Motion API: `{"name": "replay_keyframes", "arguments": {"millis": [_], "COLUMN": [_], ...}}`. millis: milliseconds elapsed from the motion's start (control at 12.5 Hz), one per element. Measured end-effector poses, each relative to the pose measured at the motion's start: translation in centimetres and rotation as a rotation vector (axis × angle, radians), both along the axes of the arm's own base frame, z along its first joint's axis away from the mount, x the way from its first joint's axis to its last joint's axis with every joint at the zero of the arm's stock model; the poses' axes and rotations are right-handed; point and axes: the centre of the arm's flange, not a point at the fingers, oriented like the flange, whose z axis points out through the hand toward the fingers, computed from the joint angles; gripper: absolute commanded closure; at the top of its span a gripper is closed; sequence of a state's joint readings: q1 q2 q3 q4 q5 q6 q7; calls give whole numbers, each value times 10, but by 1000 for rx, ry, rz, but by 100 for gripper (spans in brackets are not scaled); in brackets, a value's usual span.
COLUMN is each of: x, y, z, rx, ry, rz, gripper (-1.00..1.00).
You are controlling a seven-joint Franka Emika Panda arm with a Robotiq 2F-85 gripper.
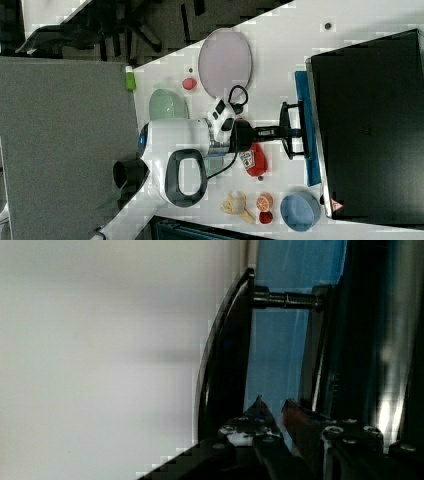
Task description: Flap open oven.
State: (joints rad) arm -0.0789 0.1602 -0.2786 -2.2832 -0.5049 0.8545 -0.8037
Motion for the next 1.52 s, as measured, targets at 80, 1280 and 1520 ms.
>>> {"name": "replay_keyframes", "arguments": {"millis": [80,1280,1520], "x": [4,8,24], "y": [12,183,182], "z": [-6,-186,-152], "rx": [-18,-384,-320], "ry": [12,71,13], "rz": [-2,11,-118], "gripper": [65,65,65]}}
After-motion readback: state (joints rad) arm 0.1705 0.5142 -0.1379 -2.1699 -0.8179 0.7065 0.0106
